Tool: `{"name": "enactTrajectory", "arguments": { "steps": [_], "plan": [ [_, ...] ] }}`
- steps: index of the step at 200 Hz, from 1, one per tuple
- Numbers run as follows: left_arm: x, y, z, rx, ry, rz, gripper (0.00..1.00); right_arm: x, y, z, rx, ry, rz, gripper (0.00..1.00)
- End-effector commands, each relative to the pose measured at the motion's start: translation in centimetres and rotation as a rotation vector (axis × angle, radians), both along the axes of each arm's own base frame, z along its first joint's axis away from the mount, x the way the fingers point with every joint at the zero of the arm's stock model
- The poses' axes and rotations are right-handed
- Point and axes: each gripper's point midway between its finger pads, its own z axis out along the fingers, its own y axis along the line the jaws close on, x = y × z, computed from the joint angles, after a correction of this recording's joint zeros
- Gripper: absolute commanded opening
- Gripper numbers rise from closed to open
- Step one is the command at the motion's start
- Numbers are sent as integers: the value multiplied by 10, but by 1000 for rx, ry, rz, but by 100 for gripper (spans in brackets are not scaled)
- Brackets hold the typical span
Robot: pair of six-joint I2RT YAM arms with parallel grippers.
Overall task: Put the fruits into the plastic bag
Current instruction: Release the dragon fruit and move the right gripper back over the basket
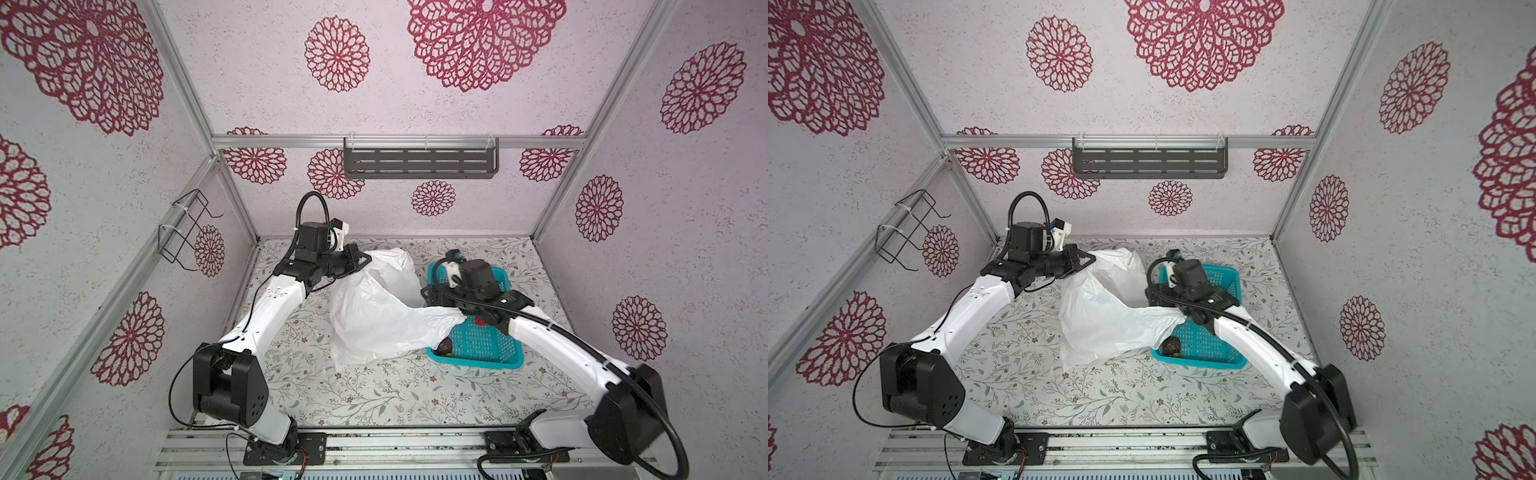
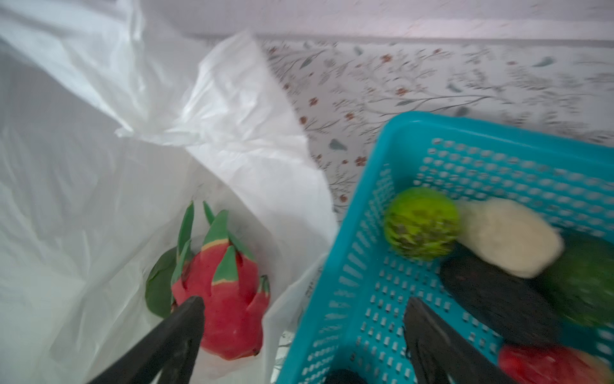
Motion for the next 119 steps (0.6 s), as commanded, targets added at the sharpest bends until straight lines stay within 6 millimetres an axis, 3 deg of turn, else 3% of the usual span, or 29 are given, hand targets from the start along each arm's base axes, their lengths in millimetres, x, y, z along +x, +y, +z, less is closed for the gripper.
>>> {"name": "enactTrajectory", "arguments": {
  "steps": [1,37,84,119],
  "plan": [
    [3,-1,5,5,-49,-7,0,-3,-44,5,64,-32,-206,94],
    [5,-3,2,5,-40,-9,0,-7,-93,-33,57,78,-396,91],
    [1,-1,4,10,-39,-9,0,17,-117,-83,-97,244,-435,94],
    [-1,0,6,12,-44,-8,0,44,-124,-113,-125,319,-434,97]
  ]
}}
